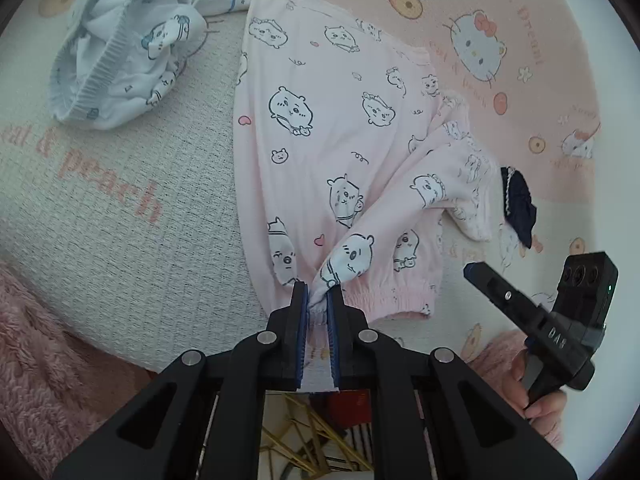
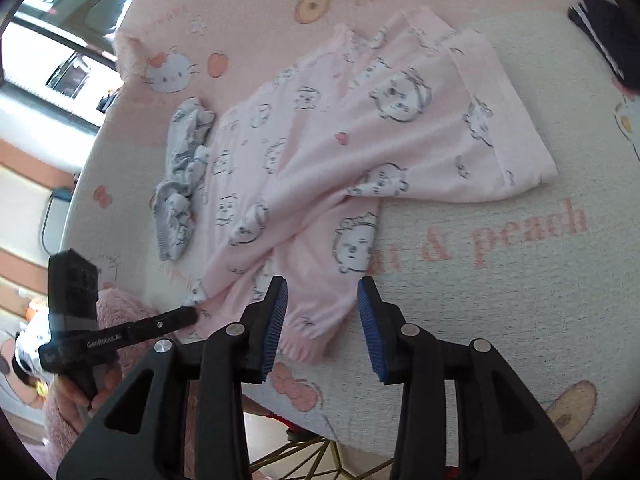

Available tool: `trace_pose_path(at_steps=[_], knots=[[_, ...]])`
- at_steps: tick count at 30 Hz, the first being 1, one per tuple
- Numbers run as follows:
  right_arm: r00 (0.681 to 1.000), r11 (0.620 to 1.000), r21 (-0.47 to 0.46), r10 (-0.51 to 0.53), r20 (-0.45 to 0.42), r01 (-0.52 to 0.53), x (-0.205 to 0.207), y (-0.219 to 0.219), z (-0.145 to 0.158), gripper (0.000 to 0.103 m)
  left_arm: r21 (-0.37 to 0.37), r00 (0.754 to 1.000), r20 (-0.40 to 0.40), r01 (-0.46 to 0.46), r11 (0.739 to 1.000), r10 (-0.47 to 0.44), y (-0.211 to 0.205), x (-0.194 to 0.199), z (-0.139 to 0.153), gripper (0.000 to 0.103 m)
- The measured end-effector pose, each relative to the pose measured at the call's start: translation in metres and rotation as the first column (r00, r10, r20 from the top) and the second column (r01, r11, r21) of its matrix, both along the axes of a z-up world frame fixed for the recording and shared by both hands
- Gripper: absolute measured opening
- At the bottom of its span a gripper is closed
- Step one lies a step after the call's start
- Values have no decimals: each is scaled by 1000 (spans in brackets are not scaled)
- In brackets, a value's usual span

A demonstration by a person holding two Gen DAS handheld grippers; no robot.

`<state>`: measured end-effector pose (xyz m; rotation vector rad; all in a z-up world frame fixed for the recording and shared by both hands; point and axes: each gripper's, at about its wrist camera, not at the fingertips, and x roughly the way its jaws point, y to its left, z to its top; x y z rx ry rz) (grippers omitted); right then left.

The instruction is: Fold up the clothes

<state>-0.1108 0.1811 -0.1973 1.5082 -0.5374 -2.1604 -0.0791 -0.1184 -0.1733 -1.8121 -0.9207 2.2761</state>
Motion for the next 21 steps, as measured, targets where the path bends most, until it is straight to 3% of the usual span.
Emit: trace_pose_path(at_steps=[1, 3, 5, 7, 10, 12, 14, 16, 19, 21], knots=[[998, 998, 23, 54, -24, -54, 4, -12, 6, 40, 20, 1000, 1, -10, 1000, 10, -1, -1, 0, 10], [984, 983, 82, 167, -54, -163, 16, -39, 13, 40, -8, 1000, -20, -4, 1000, 4, 5, -6, 9, 10], [958, 949, 174, 279, -67, -264, 30, -65, 14, 40, -20, 999, -43, -6, 1000, 5, 8, -10, 17, 10], [940, 906, 294, 336, -65, -304, 40, -85, 6, 40, 18, 998, -60, -22, 1000, 23, 7, -13, 23, 10], [951, 906, 327, 303, -62, -267, 42, -83, -5, 40, 60, 996, -88, -27, 998, 32, 8, -15, 33, 10], [960, 918, 331, 263, -98, -218, 39, -78, -2, 40, 77, 993, -114, -23, 997, 32, 11, -16, 42, 10], [958, 906, 376, 257, -126, -193, 34, -85, -1, 40, 102, 990, -137, -24, 994, 38, 15, -18, 50, 10], [957, 880, 425, 274, -94, -210, 32, -87, -12, 41, 97, 989, -144, -31, 995, 44, 16, -18, 53, 10], [980, 884, 438, 196, -31, -163, 31, -72, -22, 41, 46, 991, -130, -34, 998, 39, 12, -15, 49, 10], [991, 903, 410, 135, 5, -125, 31, -55, -23, 41, 64, 992, -112, -52, 997, 59, 5, -11, 40, 10]])
